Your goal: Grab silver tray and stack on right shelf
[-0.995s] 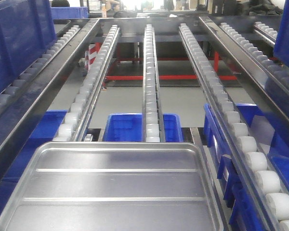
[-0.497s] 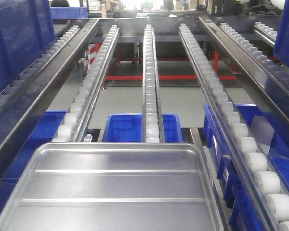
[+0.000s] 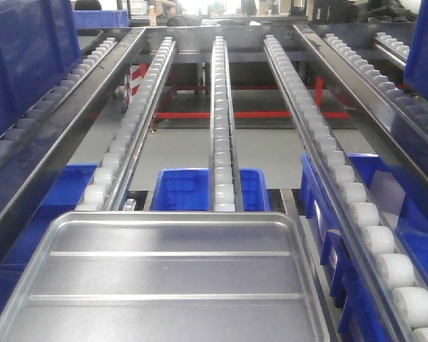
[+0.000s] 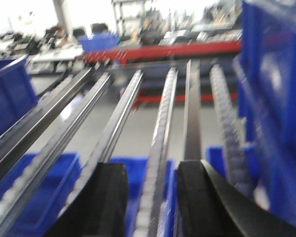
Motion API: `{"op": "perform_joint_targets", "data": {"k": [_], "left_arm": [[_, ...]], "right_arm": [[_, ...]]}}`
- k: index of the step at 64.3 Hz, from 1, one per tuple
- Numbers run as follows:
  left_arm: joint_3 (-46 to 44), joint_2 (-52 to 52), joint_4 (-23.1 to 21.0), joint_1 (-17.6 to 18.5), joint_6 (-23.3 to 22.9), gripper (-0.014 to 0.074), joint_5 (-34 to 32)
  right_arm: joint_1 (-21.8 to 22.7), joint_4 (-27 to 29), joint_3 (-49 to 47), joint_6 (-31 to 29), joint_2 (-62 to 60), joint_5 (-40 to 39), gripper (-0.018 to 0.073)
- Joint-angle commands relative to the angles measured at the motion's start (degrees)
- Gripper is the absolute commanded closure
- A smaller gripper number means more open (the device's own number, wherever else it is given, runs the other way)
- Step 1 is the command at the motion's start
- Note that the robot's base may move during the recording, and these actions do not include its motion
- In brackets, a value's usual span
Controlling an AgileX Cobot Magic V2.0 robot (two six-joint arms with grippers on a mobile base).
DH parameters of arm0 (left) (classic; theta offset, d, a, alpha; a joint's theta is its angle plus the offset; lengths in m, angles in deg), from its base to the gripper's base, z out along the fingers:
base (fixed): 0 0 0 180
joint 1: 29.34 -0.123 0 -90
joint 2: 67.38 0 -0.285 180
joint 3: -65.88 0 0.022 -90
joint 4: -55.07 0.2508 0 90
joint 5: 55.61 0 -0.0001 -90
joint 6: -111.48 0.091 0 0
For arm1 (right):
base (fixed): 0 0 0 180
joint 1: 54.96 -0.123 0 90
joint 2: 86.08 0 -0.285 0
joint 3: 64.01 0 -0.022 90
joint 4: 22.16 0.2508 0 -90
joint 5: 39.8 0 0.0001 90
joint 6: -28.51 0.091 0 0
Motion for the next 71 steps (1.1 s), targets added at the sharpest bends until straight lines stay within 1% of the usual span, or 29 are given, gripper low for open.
{"op": "perform_joint_targets", "data": {"k": [1,5,8,11,16,20,28,35,37,40,41,42,45,48,51,54,62,66,71], "left_arm": [[-2.0,-1.6,-2.4,1.7,0.5,0.0695,-1.1],[-2.0,-3.2,-3.2,3.0,1.0,0.0694,-0.2],[-2.0,-4.5,-4.7,3.8,3.1,0.0694,0.5],[-2.0,-5.8,-7.3,4.2,5.6,0.0694,1.5],[-2.0,-8.4,-12.3,4.4,8.6,0.0694,2.8],[-2.0,-10.3,-15.3,4.4,10.7,0.0694,3.7],[-2.0,-14.0,-17.8,4.4,11.3,0.0692,6.4],[-2.0,-17.1,-22.0,4.4,16.2,0.0685,9.2],[-2.0,-17.8,-23.7,4.4,17.6,0.0661,9.4],[-2.0,-18.7,-26.0,4.4,18.7,0.058,9.7],[-2.0,-19.1,-27.1,4.4,18.7,0.0522,9.7],[-2.0,-19.2,-27.6,4.4,18.7,0.049,9.9],[-2.0,-19.8,-29.3,4.4,18.7,0.0353,9.5],[-2.0,-20.2,-30.4,4.4,18.7,0.0259,8.4],[-2.0,-20.5,-31.8,4.4,18.7,0.0205,8.3],[-2.0,-20.6,-32.8,4.4,18.7,0.0201,8.1],[-1.9,-21.3,-33.6,4.4,18.7,0.0247,5.1],[-1.9,-22.2,-33.6,4.1,18.6,0.0251,5.2],[-1.9,-23.2,-33.7,4.2,18.1,0.0251,5.3]], "right_arm": [[-3.1,2.0,-4.5,-0.2,4.4,0.7,0.0174],[-6.2,2.0,-5.7,-0.2,7.0,3.5,0.0174],[-8.9,2.0,-6.4,-0.2,9.8,4.9,0.0174],[-11.5,2.0,-6.7,-0.2,12.0,6.0,0.0174],[-17.1,2.0,-6.8,-0.2,16.4,5.7,0.0174],[-20.8,2.0,-6.8,-0.2,19.6,4.7,0.0174],[-26.3,2.0,-6.8,-0.2,25.4,2.7,0.0174],[-27.6,2.0,-6.8,-0.2,29.4,1.4,0.0174],[-27.6,2.0,-6.8,-0.2,30.3,1.1,0.0174],[-27.6,2.0,-6.8,-0.2,31.2,0.5,0.0174],[-27.6,2.0,-6.8,-0.2,31.5,0.4,0.0174],[-27.6,2.0,-6.8,-0.2,31.7,0.2,0.0174],[-27.6,2.0,-6.8,-0.2,32.0,-0.2,0.0174],[-27.6,2.0,-6.8,-0.2,32.0,-0.7,0.0174],[-27.6,2.0,-6.8,-0.2,32.0,-1.7,0.0174],[-27.6,2.0,-6.8,-0.2,32.0,-3.3,0.0176],[-27.5,2.5,-6.9,-0.2,32.3,-6.2,0.0176],[-27.5,4.2,-8.2,-0.2,33.2,-2.8,0.0176],[-27.5,5.5,-10.8,-0.2,36.1,3.7,0.0176]]}}
